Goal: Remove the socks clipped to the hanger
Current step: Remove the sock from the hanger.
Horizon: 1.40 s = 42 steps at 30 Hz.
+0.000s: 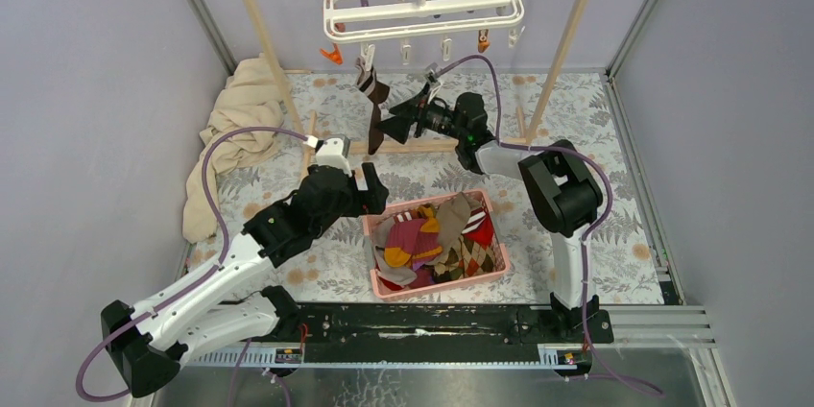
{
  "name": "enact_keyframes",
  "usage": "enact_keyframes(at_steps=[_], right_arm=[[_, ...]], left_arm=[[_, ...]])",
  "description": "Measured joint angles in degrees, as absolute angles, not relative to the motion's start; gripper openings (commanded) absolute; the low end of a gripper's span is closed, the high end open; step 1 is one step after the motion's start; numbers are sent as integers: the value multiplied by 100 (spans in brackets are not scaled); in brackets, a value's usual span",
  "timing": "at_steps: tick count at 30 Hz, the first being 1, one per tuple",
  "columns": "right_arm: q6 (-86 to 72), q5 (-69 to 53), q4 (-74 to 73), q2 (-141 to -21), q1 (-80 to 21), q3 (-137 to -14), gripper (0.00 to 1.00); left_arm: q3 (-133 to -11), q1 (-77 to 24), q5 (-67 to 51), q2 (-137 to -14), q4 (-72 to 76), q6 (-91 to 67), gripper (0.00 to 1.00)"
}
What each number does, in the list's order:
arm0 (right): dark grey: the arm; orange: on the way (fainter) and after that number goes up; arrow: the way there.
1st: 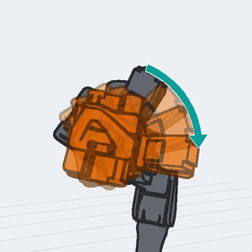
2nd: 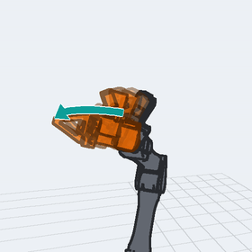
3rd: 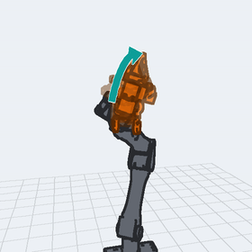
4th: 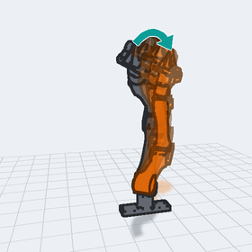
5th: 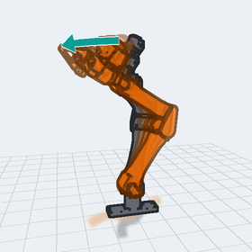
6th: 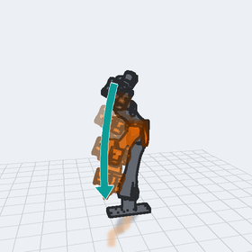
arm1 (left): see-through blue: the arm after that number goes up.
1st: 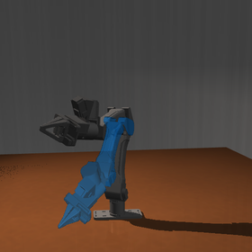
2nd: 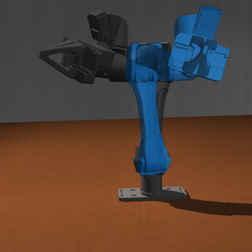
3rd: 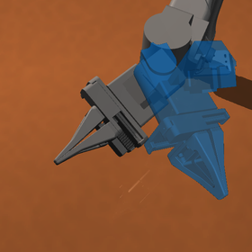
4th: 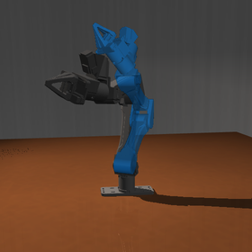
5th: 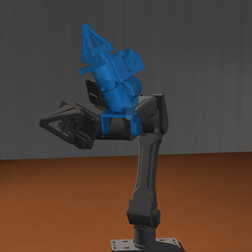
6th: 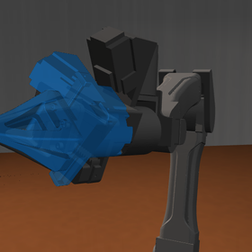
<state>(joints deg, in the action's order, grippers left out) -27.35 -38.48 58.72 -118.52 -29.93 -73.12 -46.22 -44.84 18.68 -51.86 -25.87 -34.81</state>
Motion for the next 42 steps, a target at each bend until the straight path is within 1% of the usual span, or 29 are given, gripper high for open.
enact_keyframes(at_steps=[12,13,14,15,16,19,20,21,24,31,37,42], right_arm=[[-3616,-4718,6667,-12923,-2993,-8143,100],[-3682,-4779,6705,-12997,-2993,-8230,98],[-3752,-4823,6753,-13065,-2993,-8305,93],[-3815,-4890,6801,-13115,-2993,-8364,85],[-3868,-4921,6851,-13137,-2993,-8392,74],[-4023,-5002,7022,-13141,-2993,-8399,23],[-4110,-5033,7091,-13141,-2989,-8399,2],[-4125,-5054,7129,-13141,-2989,-8394,0],[-4338,-5057,7262,-13074,-2982,-8195,0],[-4919,-5072,7725,-12258,-2930,-7000,0],[-6217,-5334,8654,-11725,-2694,-6676,0],[-7210,-5570,8836,-11399,-2477,-6423,0]], left_arm=[[-4703,-4477,1861,-5234,-2657,-3422,98],[-4703,-4471,1861,-5234,-2668,-3415,98],[-4703,-4460,1861,-5231,-2676,-3411,99],[-4703,-4456,1861,-5231,-2681,-3409,98],[-4703,-4456,1861,-5231,-2685,-3404,98],[-4703,-4453,1861,-5234,-2692,-3398,99],[-4703,-4453,1861,-5234,-2692,-3398,98],[-4703,-4453,1861,-5234,-2694,-3398,98],[-4703,-4451,1861,-5229,-2707,-3400,98],[-4713,-4451,1833,-4978,-2722,-3430,98],[-4860,-4451,1682,-4746,-2670,-3441,98],[-5179,-4451,1544,-4740,-2488,-3328,98]])
